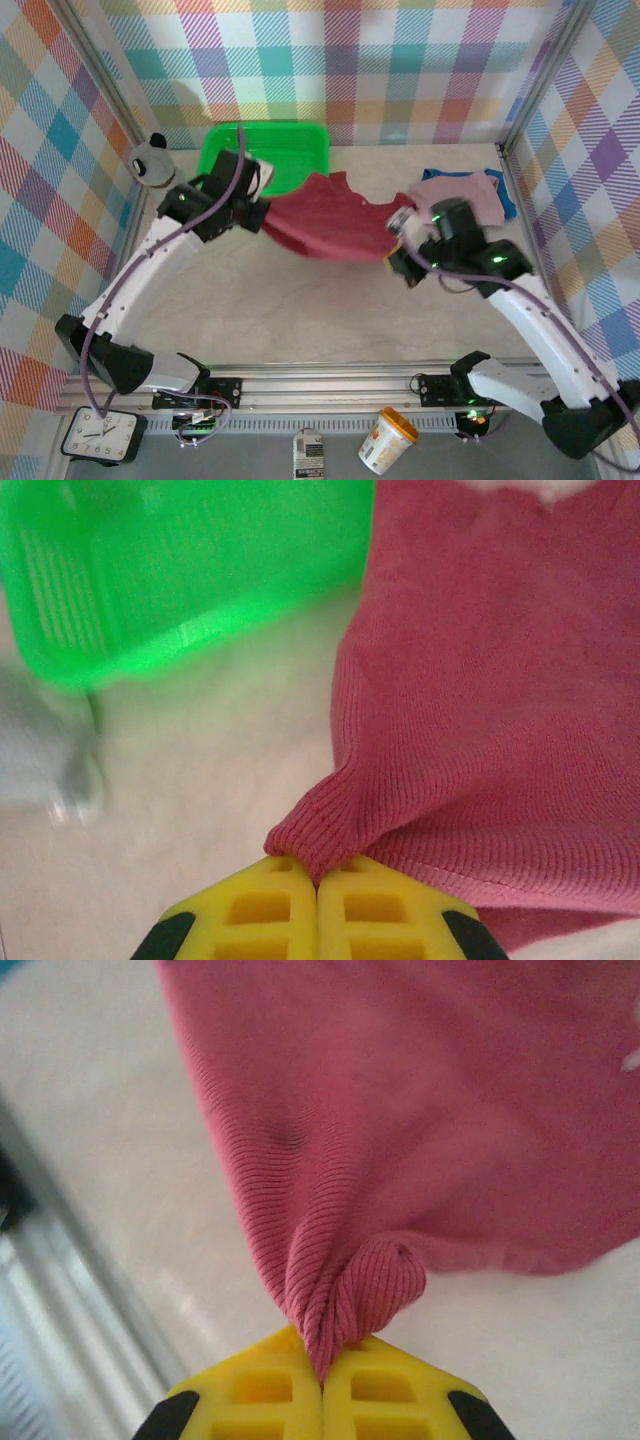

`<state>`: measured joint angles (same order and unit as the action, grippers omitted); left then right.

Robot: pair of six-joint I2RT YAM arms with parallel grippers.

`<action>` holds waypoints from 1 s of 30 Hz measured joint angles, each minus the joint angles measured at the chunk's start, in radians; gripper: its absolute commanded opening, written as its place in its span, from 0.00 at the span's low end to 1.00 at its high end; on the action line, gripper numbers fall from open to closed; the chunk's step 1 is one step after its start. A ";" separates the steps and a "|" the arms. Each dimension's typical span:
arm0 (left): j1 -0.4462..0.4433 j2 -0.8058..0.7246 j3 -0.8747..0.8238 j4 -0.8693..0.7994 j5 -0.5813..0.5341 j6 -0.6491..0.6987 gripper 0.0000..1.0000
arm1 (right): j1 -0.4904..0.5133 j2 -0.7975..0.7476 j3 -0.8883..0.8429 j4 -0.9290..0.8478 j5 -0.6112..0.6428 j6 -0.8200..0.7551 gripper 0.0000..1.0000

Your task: Fold and stack the tank tops

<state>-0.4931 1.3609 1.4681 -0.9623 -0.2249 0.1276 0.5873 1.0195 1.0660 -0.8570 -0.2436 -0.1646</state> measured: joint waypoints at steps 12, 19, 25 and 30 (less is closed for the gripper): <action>0.100 -0.021 -0.429 -0.016 -0.068 -0.256 0.04 | 0.507 0.333 -0.189 0.236 0.054 0.229 0.02; 0.135 0.048 -0.402 -0.091 -0.122 -0.407 0.06 | 0.595 0.500 -0.109 0.314 0.023 0.223 0.06; 0.216 0.053 -0.409 -0.111 -0.172 -0.491 0.17 | 0.613 0.568 -0.028 0.345 -0.018 0.182 0.31; 0.302 0.084 -0.412 -0.110 -0.206 -0.510 0.35 | 0.605 0.539 -0.025 0.336 -0.005 0.166 0.43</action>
<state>-0.1913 1.4452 1.0565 -1.0721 -0.4313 -0.3820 1.1927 1.5581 1.0409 -0.5209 -0.2489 0.0010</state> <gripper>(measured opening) 0.305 0.406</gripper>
